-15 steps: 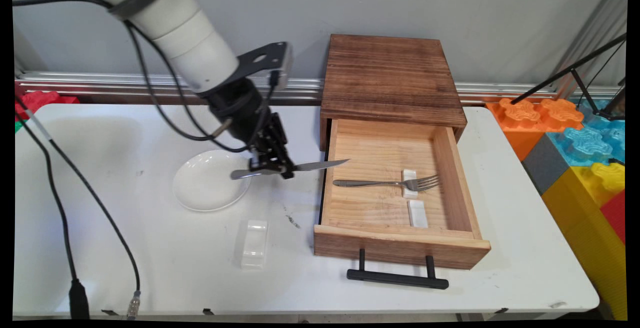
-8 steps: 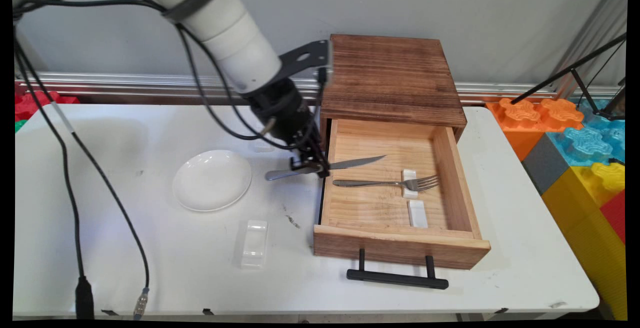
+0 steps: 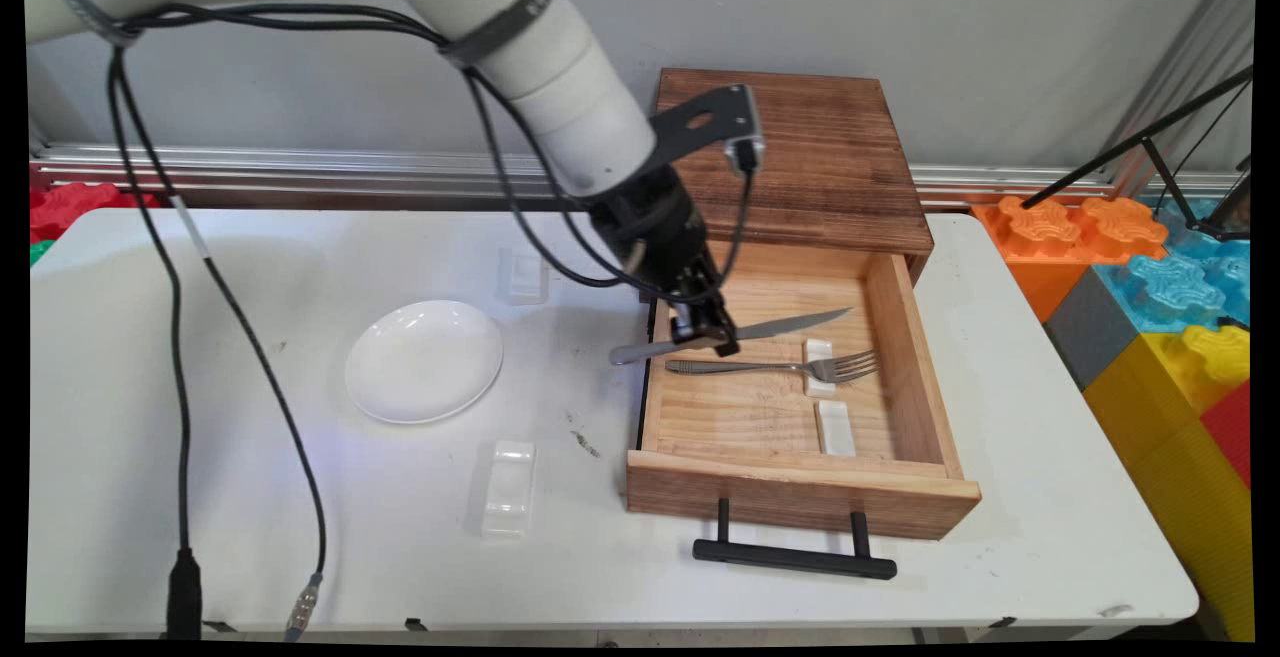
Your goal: Place the picked object into the drawer
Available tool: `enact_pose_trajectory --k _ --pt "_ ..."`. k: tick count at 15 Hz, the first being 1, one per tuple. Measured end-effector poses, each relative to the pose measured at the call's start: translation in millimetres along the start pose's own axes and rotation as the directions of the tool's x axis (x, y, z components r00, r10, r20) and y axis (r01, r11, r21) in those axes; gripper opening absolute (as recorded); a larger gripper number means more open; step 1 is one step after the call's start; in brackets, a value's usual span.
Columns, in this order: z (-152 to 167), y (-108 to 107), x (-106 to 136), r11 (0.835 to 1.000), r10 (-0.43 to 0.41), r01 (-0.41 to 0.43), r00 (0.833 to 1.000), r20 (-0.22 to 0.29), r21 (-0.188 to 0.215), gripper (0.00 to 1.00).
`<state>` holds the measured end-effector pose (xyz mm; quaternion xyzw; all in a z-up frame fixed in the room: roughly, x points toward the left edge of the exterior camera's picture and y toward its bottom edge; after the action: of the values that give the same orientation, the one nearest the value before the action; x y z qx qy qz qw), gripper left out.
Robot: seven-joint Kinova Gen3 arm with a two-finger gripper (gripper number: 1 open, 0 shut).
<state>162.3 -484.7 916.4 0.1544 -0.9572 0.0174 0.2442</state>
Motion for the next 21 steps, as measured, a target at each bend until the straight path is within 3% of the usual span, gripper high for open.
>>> enact_pose_trajectory --k 10,21 --pt "58 -2 37 0.999 0.032 -0.033 0.999 -0.031 -0.009 0.0" --pt "127 -5 29 0.999 0.031 -0.031 1.0 -0.002 -0.015 0.0"
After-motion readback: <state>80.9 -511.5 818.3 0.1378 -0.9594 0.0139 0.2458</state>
